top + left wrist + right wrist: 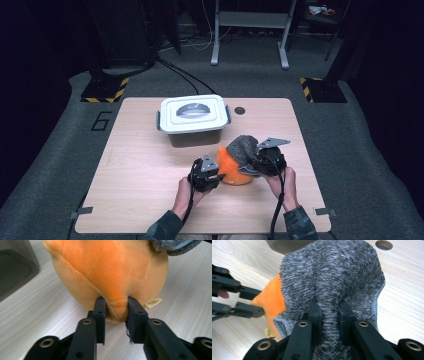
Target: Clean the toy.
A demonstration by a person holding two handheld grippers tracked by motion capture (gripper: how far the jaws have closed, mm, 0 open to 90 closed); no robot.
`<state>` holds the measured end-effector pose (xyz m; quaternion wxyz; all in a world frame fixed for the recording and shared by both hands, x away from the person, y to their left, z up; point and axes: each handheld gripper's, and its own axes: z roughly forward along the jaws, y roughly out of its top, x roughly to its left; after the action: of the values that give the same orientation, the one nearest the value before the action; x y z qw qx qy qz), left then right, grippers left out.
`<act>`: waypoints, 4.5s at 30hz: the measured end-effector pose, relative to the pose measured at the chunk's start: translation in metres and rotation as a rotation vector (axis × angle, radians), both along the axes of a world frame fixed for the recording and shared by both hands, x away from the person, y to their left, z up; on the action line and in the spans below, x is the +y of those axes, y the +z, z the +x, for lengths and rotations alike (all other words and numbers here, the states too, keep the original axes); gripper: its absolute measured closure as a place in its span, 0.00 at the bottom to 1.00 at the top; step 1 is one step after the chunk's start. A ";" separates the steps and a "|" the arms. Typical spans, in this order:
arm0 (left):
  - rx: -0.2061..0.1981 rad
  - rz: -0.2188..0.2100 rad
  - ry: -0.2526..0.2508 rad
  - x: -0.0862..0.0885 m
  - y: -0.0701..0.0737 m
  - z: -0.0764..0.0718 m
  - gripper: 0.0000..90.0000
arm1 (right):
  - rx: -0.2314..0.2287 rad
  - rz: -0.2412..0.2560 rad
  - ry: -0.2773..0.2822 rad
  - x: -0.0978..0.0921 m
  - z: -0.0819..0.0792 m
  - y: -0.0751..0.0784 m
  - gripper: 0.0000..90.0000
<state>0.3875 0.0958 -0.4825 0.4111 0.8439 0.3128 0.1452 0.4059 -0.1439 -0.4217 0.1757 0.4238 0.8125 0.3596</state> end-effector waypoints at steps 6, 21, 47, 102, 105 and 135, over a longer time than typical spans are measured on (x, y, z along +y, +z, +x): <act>-0.035 0.023 0.029 0.000 0.001 -0.003 0.56 | -0.009 -0.019 -0.012 -0.001 0.007 -0.003 0.85; -0.024 -0.007 0.023 -0.008 0.008 -0.001 0.90 | -0.028 0.056 -0.013 -0.006 0.003 0.010 0.85; 0.040 -0.054 0.045 -0.009 0.010 0.001 0.90 | -0.035 -0.045 -0.046 -0.005 -0.001 -0.008 0.85; 0.032 -0.076 0.016 -0.008 0.007 0.001 0.90 | 0.011 -0.037 -0.136 -0.029 0.005 -0.022 0.85; 0.032 -0.073 0.016 -0.008 0.007 0.001 0.90 | 0.031 -0.046 -0.162 -0.033 0.008 -0.029 0.85; 0.031 -0.083 0.005 -0.004 0.006 0.004 0.88 | -0.004 -0.006 -0.069 -0.008 0.000 -0.008 0.85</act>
<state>0.3912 0.0922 -0.4766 0.4405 0.8275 0.3268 0.1199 0.4063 -0.1514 -0.4293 0.1911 0.4501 0.7982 0.3518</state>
